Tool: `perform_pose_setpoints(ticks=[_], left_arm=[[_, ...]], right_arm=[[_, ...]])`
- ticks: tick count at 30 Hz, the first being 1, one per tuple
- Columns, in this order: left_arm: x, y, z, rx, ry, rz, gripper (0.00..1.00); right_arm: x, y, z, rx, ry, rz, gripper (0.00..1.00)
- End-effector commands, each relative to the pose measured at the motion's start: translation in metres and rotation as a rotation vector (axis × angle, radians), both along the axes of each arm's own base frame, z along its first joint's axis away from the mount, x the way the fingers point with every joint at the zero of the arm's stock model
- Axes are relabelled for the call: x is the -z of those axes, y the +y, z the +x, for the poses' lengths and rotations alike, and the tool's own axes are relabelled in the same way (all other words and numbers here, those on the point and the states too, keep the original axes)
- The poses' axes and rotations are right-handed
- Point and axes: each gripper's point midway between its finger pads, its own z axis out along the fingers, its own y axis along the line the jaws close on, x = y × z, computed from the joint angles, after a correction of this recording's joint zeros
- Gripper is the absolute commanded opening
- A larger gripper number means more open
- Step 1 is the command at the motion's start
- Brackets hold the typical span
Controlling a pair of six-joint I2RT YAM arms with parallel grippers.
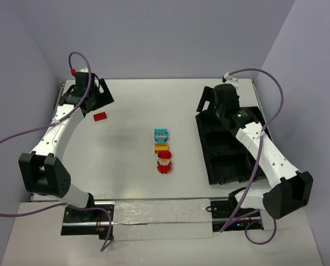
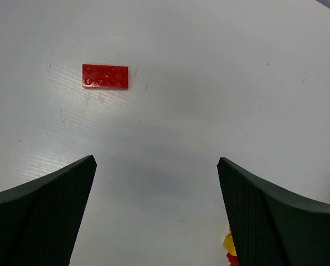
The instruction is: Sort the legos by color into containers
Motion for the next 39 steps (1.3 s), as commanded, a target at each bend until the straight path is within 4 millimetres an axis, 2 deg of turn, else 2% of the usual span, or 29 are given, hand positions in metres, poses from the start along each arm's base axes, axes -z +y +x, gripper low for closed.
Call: perform_pose_setpoints(ticks=[1,4,10,14,19,24,27,32,39], left_arm=[[-0.016,-0.005,0.011,0.002,-0.059,-0.002,0.99],[-0.014,-0.002,0.011,-0.021,-0.05,0.006,0.99],[0.003,0.007,0.012,-0.071,0.029,0.045,0.99],[0.041,0.017,0.022,-0.096,0.181,0.14,0.99],[0.076,0.026,0.04,-0.128,0.287,0.179,0.99],[0.1,0.05,0.053,-0.25,0.337,0.042,0.99],[0.112,0.055,0.056,-0.343,0.364,-0.035,0.98],[0.129,0.056,0.053,-0.493,0.409,-0.112,0.98],[0.154,0.048,0.058,-0.732,0.45,-0.332,0.98]], right_arm=[[-0.006,0.007,0.005,-0.018,-0.024,0.015,1.0],[-0.002,0.006,0.004,-0.017,-0.005,0.003,1.0],[0.007,0.001,-0.002,-0.009,0.016,-0.02,1.0],[0.01,0.002,-0.006,-0.019,0.015,-0.011,1.0],[0.009,0.002,-0.007,-0.023,0.018,-0.006,1.0],[0.01,-0.005,-0.014,-0.008,0.017,-0.025,1.0],[0.012,-0.007,-0.018,-0.007,0.02,-0.031,1.0],[0.015,-0.005,-0.021,-0.011,0.033,-0.017,1.0],[0.012,-0.006,-0.027,-0.012,0.03,-0.009,1.0]])
